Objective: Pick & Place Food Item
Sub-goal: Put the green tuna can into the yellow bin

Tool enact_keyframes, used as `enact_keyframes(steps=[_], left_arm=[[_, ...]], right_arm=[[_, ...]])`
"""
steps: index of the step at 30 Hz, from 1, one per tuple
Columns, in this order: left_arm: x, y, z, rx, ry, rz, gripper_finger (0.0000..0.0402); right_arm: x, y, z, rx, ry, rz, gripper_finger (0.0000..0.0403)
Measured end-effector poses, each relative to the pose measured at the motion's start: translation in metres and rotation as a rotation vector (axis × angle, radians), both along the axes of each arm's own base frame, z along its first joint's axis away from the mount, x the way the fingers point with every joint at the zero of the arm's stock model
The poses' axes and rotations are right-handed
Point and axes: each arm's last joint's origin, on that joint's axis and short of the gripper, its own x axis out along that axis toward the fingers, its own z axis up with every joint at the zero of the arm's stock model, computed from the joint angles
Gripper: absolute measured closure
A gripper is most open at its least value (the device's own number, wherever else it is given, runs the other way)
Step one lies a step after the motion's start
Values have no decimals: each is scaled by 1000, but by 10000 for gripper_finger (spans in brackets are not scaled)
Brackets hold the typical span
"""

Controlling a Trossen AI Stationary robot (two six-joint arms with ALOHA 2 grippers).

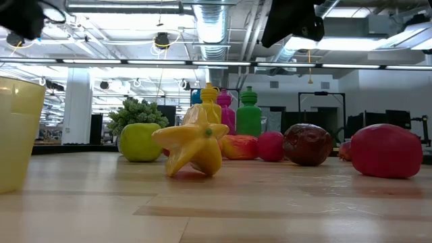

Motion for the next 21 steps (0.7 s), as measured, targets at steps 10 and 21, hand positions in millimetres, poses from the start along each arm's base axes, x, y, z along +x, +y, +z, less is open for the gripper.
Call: enact_keyframes(steps=[10, 21], left_arm=[[-8, -32, -13, -16, 46, 61, 401], [13, -63, -17, -187, -94, 42, 401]], right_arm=[[0, -1, 0, -21, 8, 24, 395], [-1, 0, 0, -34, 11, 45, 395]])
